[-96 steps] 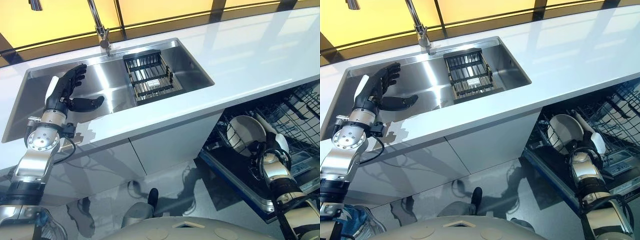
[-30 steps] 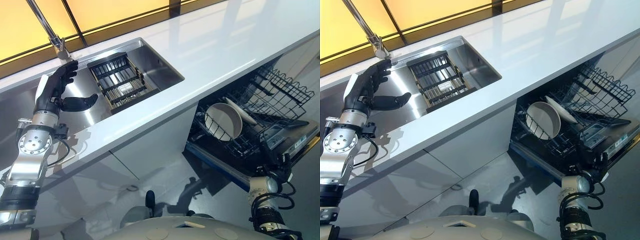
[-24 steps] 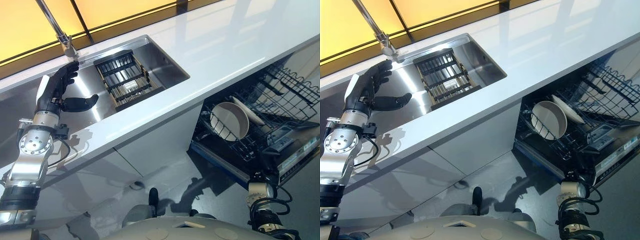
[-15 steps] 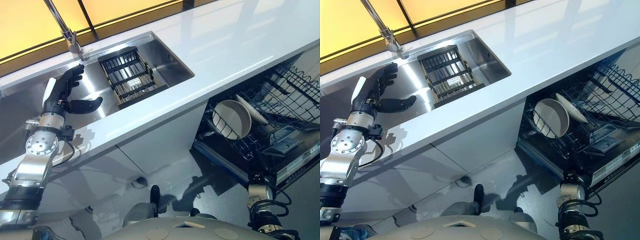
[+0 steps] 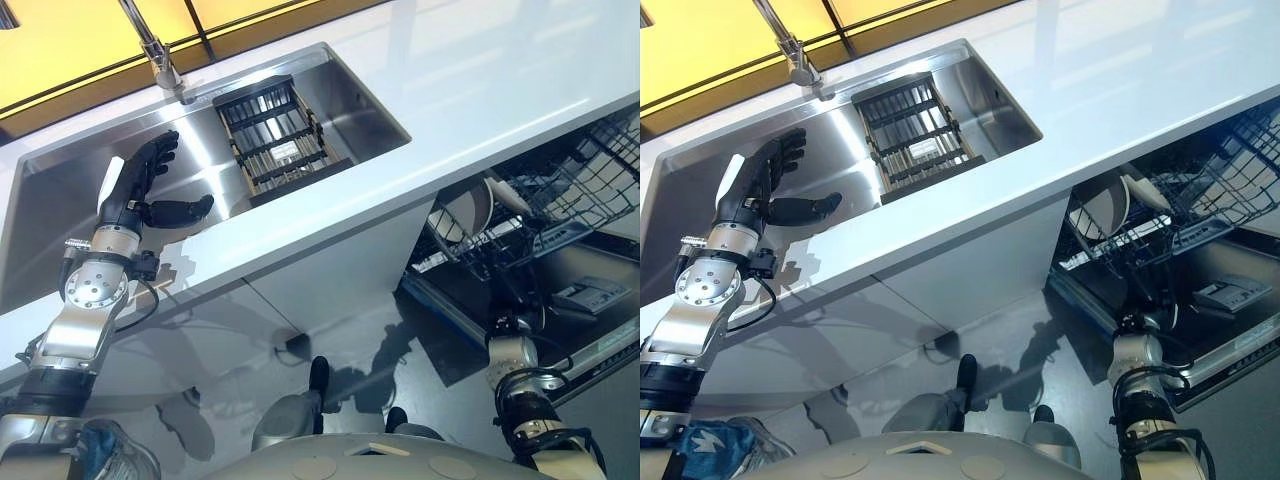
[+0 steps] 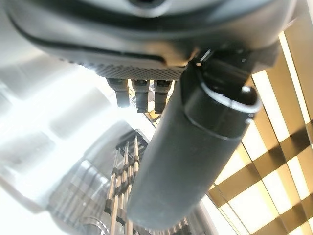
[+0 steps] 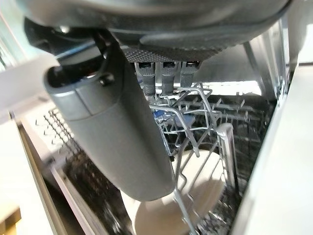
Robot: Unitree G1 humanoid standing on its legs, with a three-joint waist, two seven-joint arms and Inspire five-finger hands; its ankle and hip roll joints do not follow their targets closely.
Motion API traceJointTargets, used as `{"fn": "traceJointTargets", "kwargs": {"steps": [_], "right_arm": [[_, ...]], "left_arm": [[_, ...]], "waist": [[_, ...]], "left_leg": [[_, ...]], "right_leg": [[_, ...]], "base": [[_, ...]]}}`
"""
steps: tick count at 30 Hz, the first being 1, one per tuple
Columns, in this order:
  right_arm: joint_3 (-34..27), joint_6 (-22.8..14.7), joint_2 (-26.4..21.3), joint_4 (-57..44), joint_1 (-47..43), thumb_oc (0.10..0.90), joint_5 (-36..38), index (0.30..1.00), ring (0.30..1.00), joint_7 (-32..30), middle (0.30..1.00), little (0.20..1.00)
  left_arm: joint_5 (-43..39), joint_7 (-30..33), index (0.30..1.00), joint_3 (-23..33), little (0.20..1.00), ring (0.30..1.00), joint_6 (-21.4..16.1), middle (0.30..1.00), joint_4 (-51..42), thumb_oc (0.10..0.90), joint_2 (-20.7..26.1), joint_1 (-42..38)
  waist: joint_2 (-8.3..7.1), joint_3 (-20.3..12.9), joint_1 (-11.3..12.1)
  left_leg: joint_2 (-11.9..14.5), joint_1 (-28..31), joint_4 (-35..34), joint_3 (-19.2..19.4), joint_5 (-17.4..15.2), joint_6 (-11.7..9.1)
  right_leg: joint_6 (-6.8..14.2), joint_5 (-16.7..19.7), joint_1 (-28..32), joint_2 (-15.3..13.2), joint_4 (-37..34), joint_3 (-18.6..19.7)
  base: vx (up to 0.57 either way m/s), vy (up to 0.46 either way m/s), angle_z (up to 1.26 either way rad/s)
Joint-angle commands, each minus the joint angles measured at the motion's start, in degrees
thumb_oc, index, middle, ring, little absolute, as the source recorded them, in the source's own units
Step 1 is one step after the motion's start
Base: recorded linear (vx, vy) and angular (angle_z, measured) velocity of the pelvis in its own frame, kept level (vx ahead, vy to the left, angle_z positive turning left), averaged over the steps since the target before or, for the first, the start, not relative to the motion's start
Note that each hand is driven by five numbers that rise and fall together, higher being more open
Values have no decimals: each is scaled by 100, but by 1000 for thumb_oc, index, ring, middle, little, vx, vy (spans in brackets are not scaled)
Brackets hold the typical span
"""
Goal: Pick up plates and place into dishwasher.
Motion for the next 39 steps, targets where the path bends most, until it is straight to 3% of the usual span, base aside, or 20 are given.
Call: {"fn": "traceJointTargets", "kwargs": {"steps": [1,11,22,29,34,39], "right_arm": [[508,-145,-108,-1180,-1565,800,-530,900,900,460,900,900],[519,2,-317,-414,-2713,800,152,900,900,309,900,900],[354,-356,-437,-299,-3013,800,510,900,900,256,900,900],[333,-259,-475,-340,-2858,800,390,900,900,174,900,900],[355,-146,-420,-442,-2467,800,-251,900,900,-322,900,900],[206,-38,-459,-793,-1609,800,-554,900,900,-298,900,900]], "left_arm": [[25,318,900,91,900,900,-505,900,-223,800,186,-1026],[-180,267,900,-194,900,900,-360,900,-155,800,316,-1328],[-290,208,900,-294,900,900,-304,900,-124,800,387,-1296],[-338,107,900,-302,900,900,-273,900,-93,800,405,-1264],[-360,83,900,-265,900,900,-219,900,-149,800,410,-1227],[-243,58,900,-96,900,900,-275,900,-350,800,279,-965]], "waist": [[-258,-88,307],[-206,-91,540],[-234,-196,620],[-286,-288,546],[-354,-350,438],[-423,-393,248]], "left_leg": [[-328,574,197,128,-812,179],[-403,629,141,-18,-790,179],[-439,768,74,-26,-830,225],[-444,898,60,63,-908,256],[-423,983,39,177,-959,278],[-408,1064,24,322,-969,313]], "right_leg": [[-110,171,-571,-242,576,-1],[-93,249,-446,-305,435,-111],[-29,315,-353,-365,360,-141],[12,364,-252,-357,258,-37],[44,410,-204,-335,181,77],[84,498,-178,-296,121,261]], "base": [[67,64,7],[47,60,13],[45,42,4],[37,19,2],[-8,3,-2],[-21,6,-5]]}}
